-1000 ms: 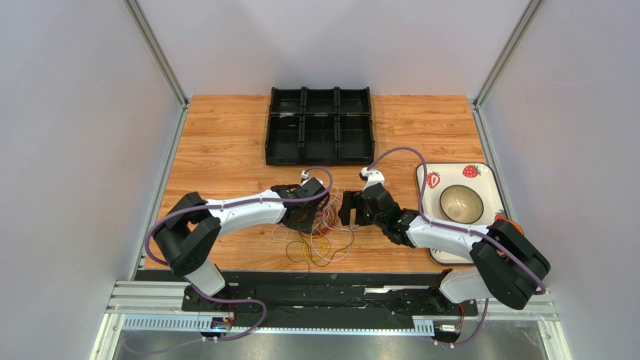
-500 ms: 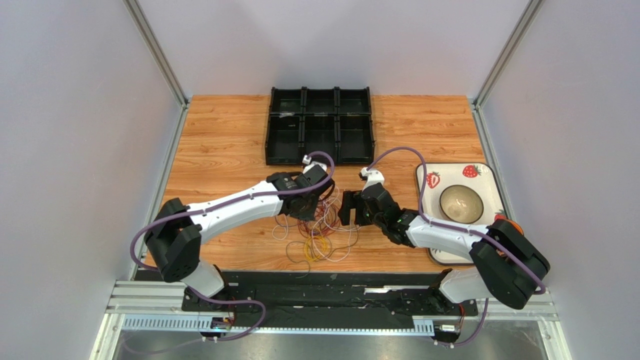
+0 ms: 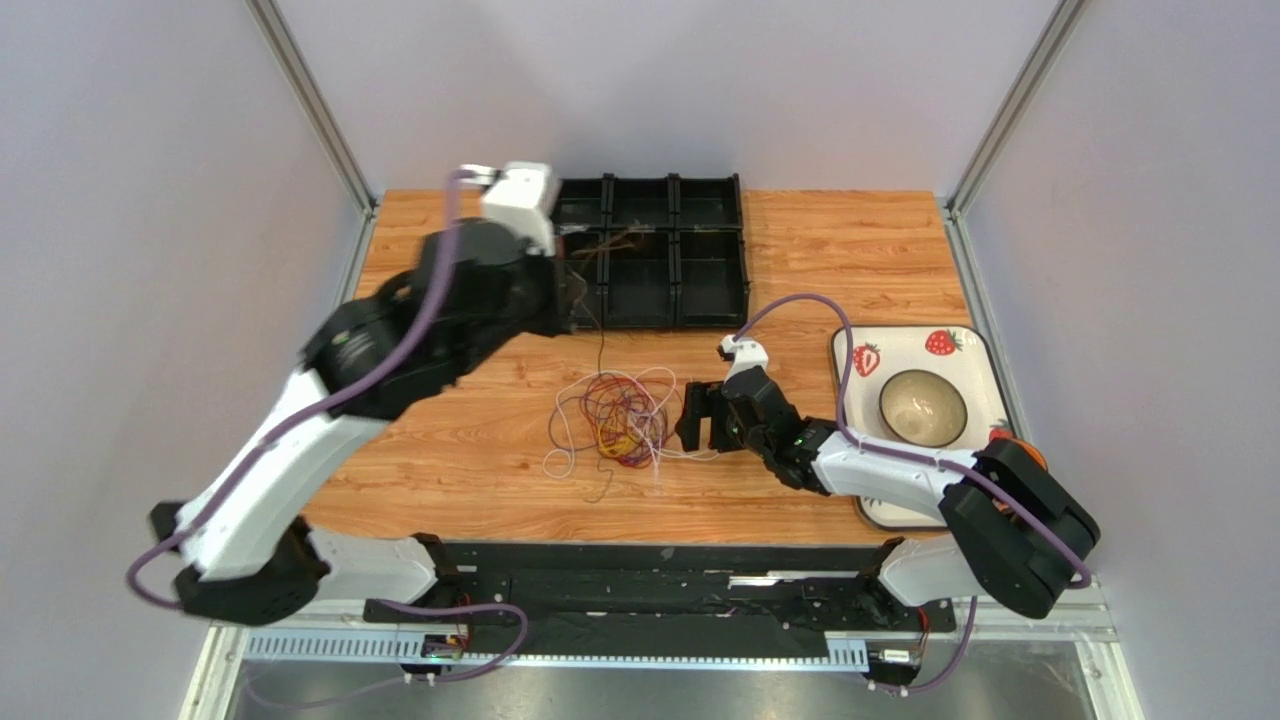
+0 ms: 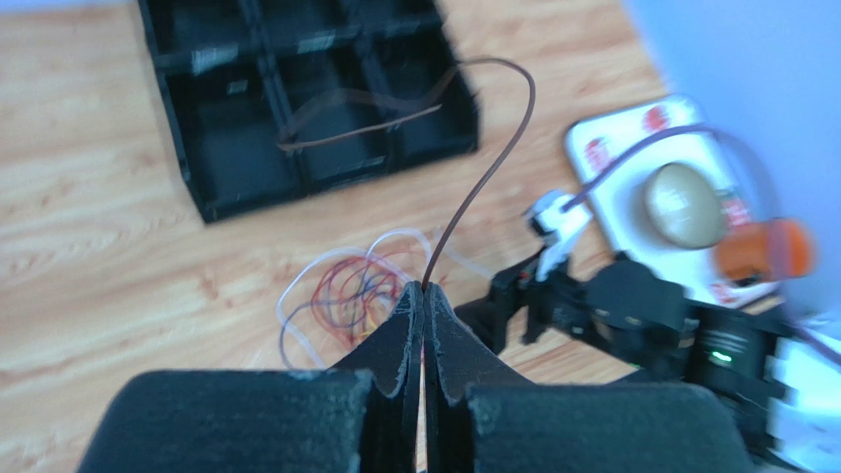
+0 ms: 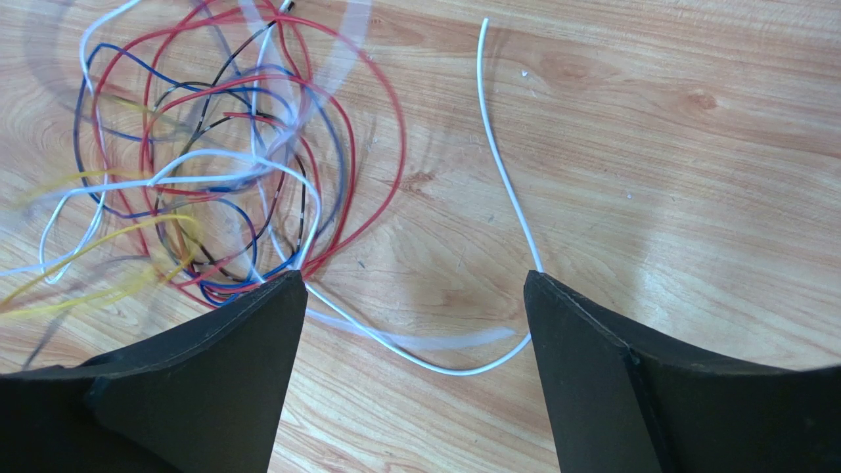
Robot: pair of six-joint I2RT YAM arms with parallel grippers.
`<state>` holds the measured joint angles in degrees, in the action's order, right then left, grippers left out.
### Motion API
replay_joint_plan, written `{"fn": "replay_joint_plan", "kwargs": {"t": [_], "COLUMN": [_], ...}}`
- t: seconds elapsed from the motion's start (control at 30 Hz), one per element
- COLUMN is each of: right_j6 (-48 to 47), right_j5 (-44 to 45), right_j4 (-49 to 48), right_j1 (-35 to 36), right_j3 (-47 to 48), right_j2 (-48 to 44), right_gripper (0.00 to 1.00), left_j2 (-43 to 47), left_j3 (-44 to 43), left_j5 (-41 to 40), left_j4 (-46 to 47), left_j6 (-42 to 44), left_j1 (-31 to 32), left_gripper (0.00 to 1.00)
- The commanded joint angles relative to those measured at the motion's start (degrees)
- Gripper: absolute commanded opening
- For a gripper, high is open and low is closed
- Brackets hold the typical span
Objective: Untangle the cables
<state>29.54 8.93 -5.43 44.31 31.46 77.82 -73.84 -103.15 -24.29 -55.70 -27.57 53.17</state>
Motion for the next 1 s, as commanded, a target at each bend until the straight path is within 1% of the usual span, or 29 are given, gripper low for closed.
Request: {"fn": "replay_joint_plan", "kwargs": {"t": [0.0, 0.1, 0.17, 0.2, 0.23, 0.27, 0.3, 0.33, 0.4, 0.47, 0.5, 0.6, 0.77, 0.87, 0.97], "right_j6": [-0.45, -0.45, -0.54, -0.54, -0.62, -0.54, -0.71, -0.62, -0.80, -0.97, -0.98, -0.80, -1.32, -0.63, 1.74], "right_j5": [0.83, 1.09, 1.09, 1.09, 1.26, 1.27, 1.27, 1.27, 1.09, 0.74, 0.48, 1.18, 3.55, 7.85, 11.89], "right_j4": [-2.04, -2.39, -3.00, -3.27, -3.70, -3.88, -4.06, -4.41, -4.50, -4.15, -3.54, 0.24, 7.00, 11.57, 14.74], "right_j1": [0.51, 0.60, 0.60, 0.51, 0.51, 0.60, 0.51, 0.51, 0.51, 0.51, 0.51, 0.60, 0.51, 0.25, 0.25], "right_j3": [1.67, 1.15, 0.44, -0.08, -0.35, -0.52, -0.79, -1.14, -1.58, -1.93, -1.84, -1.05, -1.76, -0.79, 1.31], "right_j2": [-0.21, -1.09, -1.97, -2.23, -3.02, -3.37, -3.64, -4.16, -4.96, -6.27, -6.80, -9.87, -14.45, -14.81, -12.09], "right_gripper": [0.86, 0.85, 0.86, 0.85, 0.86, 0.86, 0.86, 0.86, 0.86, 0.86, 0.86, 0.86, 0.88, 0.89, 0.88], "left_j2": [9.93, 10.04, 9.77, 9.60, 9.42, 9.33, 8.72, 8.28, 5.40, 2.49, -0.57, -5.41, -7.63, -6.58, -6.14], "left_j3": [4.00, 10.32, 17.00, 22.33, 25.17, 28.07, 33.14, 35.28, 39.85, 41.10, 41.89, 43.03, 43.74, 40.94, 34.35], "left_j5": [5.75, 2.68, 4.85, 6.00, 7.23, 10.11, 11.27, 12.77, 14.09, 15.33, 16.03, 17.87, 21.30, 20.08, 15.78], "left_j4": [7.97, 5.79, 6.47, 7.35, 8.75, 12.60, 14.64, 17.88, 20.36, 21.25, 21.34, 22.13, 25.03, 23.02, 17.40], "left_j6": [3.58, 0.26, -1.51, -3.78, -4.76, -5.38, -6.87, -7.58, -8.81, -9.60, -9.95, -11.18, -11.28, -9.53, -6.63], "left_j1": [0.18, 0.09, 0.09, 0.09, 0.09, 0.09, 0.09, 0.09, 0.09, 0.09, 0.09, 0.09, 0.18, 0.18, 0.18], "left_gripper": [0.00, 0.00, 0.00, 0.00, 0.00, 0.00, 0.00, 0.00, 0.00, 0.00, 0.00, 0.00, 0.00, 0.00, 0.00]}}
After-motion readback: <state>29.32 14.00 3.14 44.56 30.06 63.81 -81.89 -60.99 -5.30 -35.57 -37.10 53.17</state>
